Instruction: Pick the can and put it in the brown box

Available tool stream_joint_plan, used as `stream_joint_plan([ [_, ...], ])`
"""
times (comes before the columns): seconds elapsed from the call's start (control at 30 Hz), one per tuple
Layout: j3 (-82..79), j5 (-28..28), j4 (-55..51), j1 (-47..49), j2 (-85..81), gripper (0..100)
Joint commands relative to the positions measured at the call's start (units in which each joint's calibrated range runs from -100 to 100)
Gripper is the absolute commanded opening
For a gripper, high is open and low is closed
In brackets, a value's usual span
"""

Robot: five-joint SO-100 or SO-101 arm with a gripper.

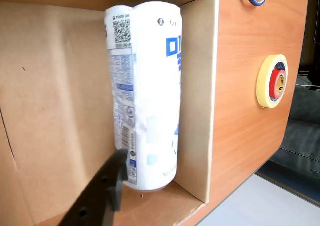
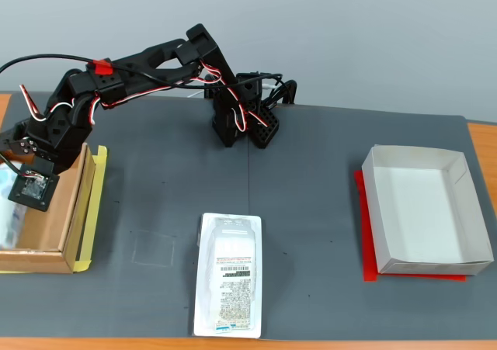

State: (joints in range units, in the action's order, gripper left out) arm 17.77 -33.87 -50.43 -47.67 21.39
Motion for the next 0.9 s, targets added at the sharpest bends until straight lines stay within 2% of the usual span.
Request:
stream_joint_plan([
  [0.0,3.1,0.5,-3.5,0.8,-1.4,45],
  [0.07,2.7,0.6,-7.0,1.1,-3.0,43],
  [0.13,1.7,1.6,-9.6,2.2,-5.4,36],
  [0.33,-3.7,12.7,-12.3,5.3,-16.2,9],
  [0.4,-6.7,15.4,-12.3,6.5,-21.3,4],
  [0.67,-31.3,23.8,-12.3,10.5,-48.6,2],
  [0.87,-51.8,25.4,-12.3,14.0,-69.9,2],
])
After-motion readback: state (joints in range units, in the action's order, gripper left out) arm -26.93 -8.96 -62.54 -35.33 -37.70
